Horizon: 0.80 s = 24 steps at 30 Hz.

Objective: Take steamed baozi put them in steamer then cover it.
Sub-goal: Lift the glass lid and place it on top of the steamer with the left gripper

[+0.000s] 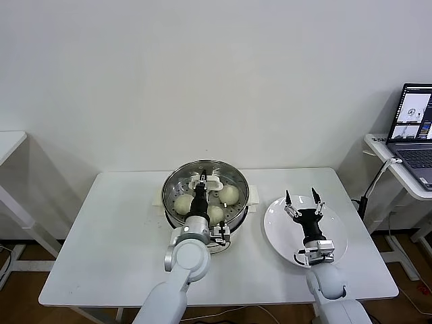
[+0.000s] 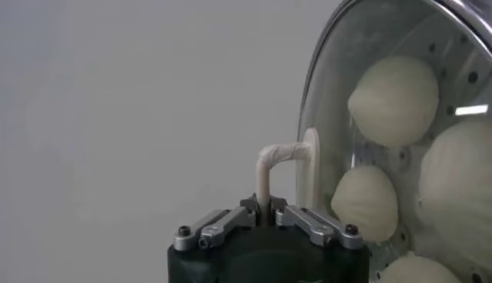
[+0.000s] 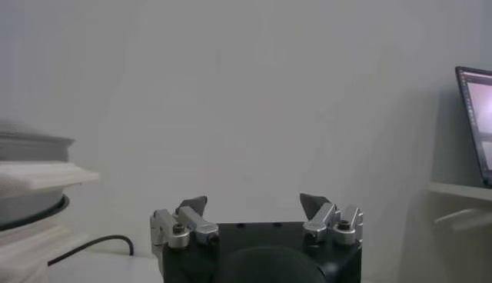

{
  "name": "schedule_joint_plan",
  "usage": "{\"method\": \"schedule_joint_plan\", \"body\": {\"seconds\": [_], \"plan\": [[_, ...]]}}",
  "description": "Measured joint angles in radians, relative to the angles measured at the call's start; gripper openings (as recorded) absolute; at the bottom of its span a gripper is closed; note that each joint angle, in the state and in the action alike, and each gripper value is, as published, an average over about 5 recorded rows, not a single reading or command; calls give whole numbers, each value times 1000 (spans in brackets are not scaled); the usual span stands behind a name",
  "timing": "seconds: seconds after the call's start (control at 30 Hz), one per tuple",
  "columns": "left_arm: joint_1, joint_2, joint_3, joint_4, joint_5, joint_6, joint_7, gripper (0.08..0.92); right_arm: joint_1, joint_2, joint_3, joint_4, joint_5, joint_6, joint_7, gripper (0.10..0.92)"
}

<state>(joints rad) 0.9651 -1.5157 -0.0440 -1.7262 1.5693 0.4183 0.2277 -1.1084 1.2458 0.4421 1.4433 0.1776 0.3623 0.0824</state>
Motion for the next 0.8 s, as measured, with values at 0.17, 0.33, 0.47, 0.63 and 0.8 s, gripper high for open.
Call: {"method": "schedule_joint_plan", "body": {"seconds": [0.17,0.33,0.47,0.63,0.8], "plan": [[0,-4,-5,2,0,-4,1,187,1,0,-1,0,0,0,0,823],[5,-6,-11,0,0,-6,2,208,1,-1,-1,1,0,0,0,823],[10,-6,-16,-6,-2,-4,2,305,1,-2,-1,1,0,0,0,823],[22,3,-13,-30,-14,1,1,452,1,1,-3,1,0,0,-1,823],[42,19,-5,-70,-28,5,3,589,2,3,-4,2,0,0,-1,823]]}}
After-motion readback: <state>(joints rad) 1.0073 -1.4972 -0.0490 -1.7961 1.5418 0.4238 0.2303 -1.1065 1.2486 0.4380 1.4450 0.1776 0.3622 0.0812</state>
